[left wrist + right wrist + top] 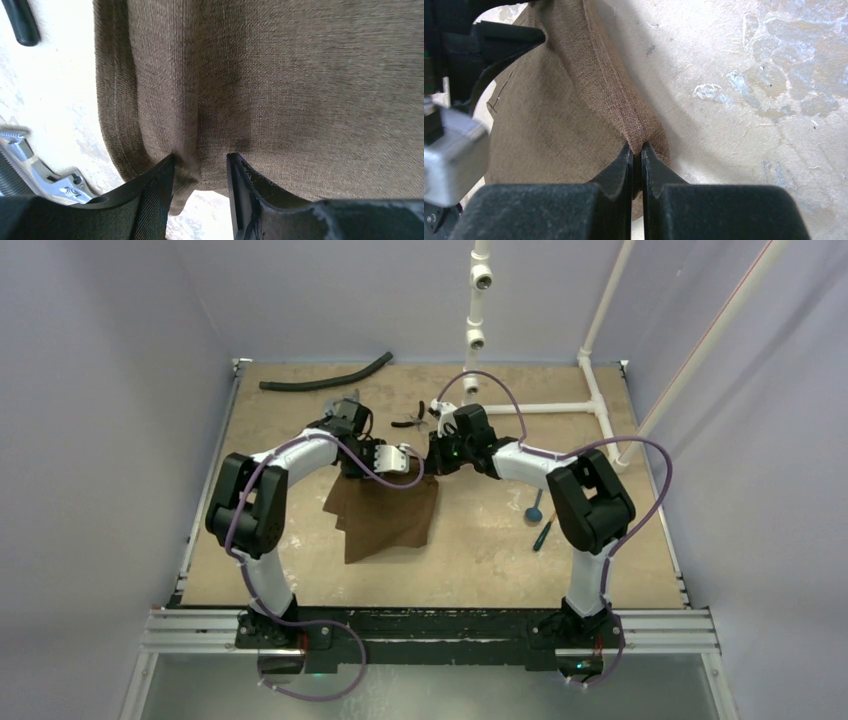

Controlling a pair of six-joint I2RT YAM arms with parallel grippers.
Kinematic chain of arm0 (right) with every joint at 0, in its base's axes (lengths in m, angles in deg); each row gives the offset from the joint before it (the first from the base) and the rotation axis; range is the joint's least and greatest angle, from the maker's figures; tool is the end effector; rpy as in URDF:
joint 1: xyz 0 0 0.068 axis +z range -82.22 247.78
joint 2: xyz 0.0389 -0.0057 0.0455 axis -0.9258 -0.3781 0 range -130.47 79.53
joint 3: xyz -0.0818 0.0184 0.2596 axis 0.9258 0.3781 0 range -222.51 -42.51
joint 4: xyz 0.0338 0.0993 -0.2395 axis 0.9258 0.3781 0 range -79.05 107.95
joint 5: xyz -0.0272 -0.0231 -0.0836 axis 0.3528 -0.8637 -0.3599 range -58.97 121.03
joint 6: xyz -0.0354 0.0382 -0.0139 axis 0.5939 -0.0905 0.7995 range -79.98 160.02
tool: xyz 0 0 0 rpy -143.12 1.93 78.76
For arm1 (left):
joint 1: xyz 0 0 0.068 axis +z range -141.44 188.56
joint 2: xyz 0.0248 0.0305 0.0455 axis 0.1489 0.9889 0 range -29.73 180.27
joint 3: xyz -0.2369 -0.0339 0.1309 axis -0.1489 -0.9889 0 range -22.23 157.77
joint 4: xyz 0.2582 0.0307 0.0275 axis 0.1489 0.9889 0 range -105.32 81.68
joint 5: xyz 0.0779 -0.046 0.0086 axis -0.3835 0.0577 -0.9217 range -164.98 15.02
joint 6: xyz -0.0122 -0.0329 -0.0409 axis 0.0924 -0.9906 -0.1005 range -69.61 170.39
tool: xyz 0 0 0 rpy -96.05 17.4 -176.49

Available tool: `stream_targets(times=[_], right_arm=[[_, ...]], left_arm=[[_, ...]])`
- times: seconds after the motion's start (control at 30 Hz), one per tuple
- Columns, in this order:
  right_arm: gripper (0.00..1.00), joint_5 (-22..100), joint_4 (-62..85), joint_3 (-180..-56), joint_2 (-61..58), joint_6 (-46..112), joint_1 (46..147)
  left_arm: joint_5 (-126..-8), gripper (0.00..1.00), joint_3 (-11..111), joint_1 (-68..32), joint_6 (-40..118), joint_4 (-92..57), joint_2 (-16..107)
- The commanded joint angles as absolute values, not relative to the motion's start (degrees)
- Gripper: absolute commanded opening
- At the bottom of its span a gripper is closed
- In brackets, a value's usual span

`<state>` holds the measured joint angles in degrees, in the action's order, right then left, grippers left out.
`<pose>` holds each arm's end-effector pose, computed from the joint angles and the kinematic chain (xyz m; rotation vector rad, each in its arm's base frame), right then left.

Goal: Fold the napkin into a case and place the utensils inside
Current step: Turn over the upper triangle folded napkin at the center of the board, then pick up the lower triangle-folded napkin from the center of the board.

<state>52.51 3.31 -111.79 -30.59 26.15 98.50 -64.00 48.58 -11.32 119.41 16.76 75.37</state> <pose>0.3587 0.2283 0.1878 -0.5497 2.1600 0.8437 0.3443 -0.1317 0.1801 1.9214 1.8815 -0.0011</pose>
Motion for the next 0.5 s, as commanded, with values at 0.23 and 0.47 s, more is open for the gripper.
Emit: stream_targets(times=[0.23, 0.47], right_arm=[[0.02, 50.7, 1.0, -109.0, -24.6, 27.6, 98.7], [0.03, 43.3, 0.8, -105.6, -22.7, 28.8, 101.4]], left_arm=[[-69.4, 0.0, 38.3, -10.1, 114.7, -6.6, 73.9], [-66.4, 0.0, 39.2, -10.1, 110.3, -1.8, 65.8]])
